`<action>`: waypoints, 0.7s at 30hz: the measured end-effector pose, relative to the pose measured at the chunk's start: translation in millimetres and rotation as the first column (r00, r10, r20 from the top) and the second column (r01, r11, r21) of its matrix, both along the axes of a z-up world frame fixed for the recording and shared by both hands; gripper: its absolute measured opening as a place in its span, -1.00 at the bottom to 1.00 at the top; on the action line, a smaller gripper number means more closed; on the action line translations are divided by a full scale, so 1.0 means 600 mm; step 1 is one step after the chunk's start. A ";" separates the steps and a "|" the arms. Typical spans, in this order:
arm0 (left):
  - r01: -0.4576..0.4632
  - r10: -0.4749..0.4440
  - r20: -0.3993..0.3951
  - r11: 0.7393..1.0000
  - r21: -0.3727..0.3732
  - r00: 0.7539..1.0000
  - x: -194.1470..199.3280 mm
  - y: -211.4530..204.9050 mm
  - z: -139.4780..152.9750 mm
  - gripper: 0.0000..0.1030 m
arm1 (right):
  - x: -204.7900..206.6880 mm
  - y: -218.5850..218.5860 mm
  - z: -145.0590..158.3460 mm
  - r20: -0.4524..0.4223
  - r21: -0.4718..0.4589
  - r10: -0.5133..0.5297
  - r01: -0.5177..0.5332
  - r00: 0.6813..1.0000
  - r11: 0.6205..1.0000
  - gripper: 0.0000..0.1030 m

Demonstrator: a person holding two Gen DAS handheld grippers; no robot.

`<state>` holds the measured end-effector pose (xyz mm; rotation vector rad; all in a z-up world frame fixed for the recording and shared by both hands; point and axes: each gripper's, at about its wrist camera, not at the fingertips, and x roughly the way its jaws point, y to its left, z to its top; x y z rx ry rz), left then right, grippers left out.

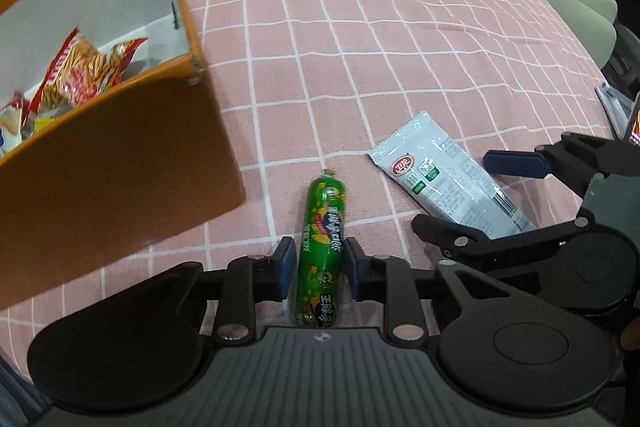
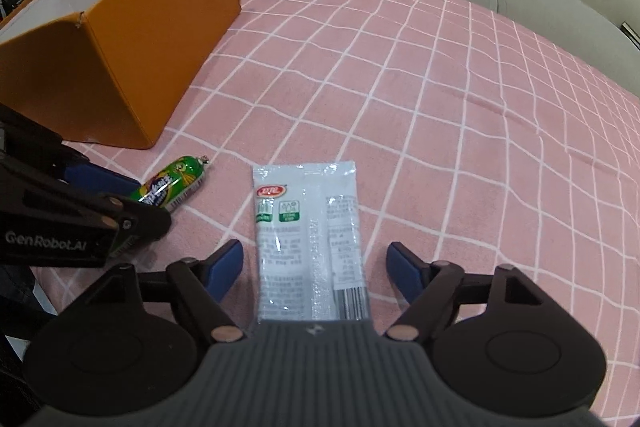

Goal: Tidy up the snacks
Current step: 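Grasp the white packet with the right tool while the left tool holds the sausage, then lift and carry the sausage stick and white packet over the box with both tools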

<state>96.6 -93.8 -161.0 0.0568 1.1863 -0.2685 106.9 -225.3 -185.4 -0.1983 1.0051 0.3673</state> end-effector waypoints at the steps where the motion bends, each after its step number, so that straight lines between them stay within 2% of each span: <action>1: 0.007 -0.007 0.007 1.000 0.010 1.000 0.000 -0.006 0.000 -0.51 | -0.002 0.000 0.001 0.002 0.001 0.000 0.000 1.000 1.000 0.45; 3: 0.020 -0.020 0.015 1.000 0.022 1.000 -0.001 -0.016 -0.003 -0.52 | -0.006 0.002 0.002 0.005 0.002 0.002 -0.002 1.000 1.000 0.37; 7: 0.030 -0.031 0.020 0.999 0.031 0.999 0.002 -0.023 -0.004 -0.52 | -0.015 0.012 0.006 0.016 0.000 0.006 -0.006 1.000 1.000 -0.05; 15: 0.038 -0.038 -0.003 0.999 0.010 0.999 0.007 -0.021 0.002 -0.53 | -0.009 0.015 0.010 -0.015 0.002 -0.057 0.057 0.998 0.998 -0.11; 21: 0.050 -0.049 0.028 0.999 -0.014 0.998 -0.007 -0.009 0.033 -0.53 | -0.018 -0.003 0.029 -0.053 0.044 -0.147 0.149 0.988 0.988 -0.12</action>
